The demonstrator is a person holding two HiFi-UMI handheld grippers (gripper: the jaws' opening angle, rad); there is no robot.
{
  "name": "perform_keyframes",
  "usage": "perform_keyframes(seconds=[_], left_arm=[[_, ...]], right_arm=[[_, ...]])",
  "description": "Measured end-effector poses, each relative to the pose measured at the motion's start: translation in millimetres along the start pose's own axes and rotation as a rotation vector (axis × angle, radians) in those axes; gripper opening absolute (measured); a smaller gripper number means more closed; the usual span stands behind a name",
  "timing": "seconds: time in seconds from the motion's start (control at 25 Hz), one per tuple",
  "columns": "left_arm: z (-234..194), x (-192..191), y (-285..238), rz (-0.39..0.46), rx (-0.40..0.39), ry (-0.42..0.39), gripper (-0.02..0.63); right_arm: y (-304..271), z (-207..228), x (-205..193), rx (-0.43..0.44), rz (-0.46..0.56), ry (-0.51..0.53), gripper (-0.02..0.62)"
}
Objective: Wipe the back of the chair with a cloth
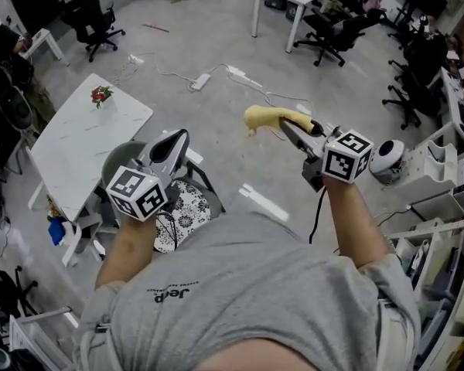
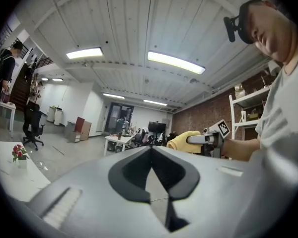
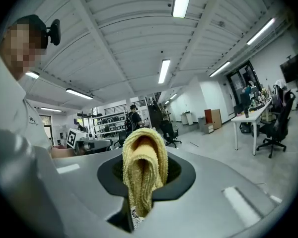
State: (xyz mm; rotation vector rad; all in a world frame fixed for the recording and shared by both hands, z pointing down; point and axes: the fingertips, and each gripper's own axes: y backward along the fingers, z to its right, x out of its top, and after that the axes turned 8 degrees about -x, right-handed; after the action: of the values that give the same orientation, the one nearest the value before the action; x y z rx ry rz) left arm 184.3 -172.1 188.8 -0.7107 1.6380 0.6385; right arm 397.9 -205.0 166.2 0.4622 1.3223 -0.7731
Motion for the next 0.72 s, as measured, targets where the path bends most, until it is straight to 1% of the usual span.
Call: perform_keyframes(seconds=[0.12,0.24,0.44,0.72], left_arm=[[14,14,-13,0.012,-0.02,-0.015,0.031],[22,22,-22,0.019,-0.033,-0.02,0.031],[26,23,-24,0.015,-0.031,-0.017,0.031],[18,20,-23,0.007,-0.009,-0.004,0.031]], right_arm=[[21,7,17,-0.007,0.034,0.018,0.048],[31,13,23,-0.021,0.053,0.044,0.048],[35,11,17,-0.004,0.057,0.039,0.048],[27,17,10,-0.012,0.036,0.034,0.048]])
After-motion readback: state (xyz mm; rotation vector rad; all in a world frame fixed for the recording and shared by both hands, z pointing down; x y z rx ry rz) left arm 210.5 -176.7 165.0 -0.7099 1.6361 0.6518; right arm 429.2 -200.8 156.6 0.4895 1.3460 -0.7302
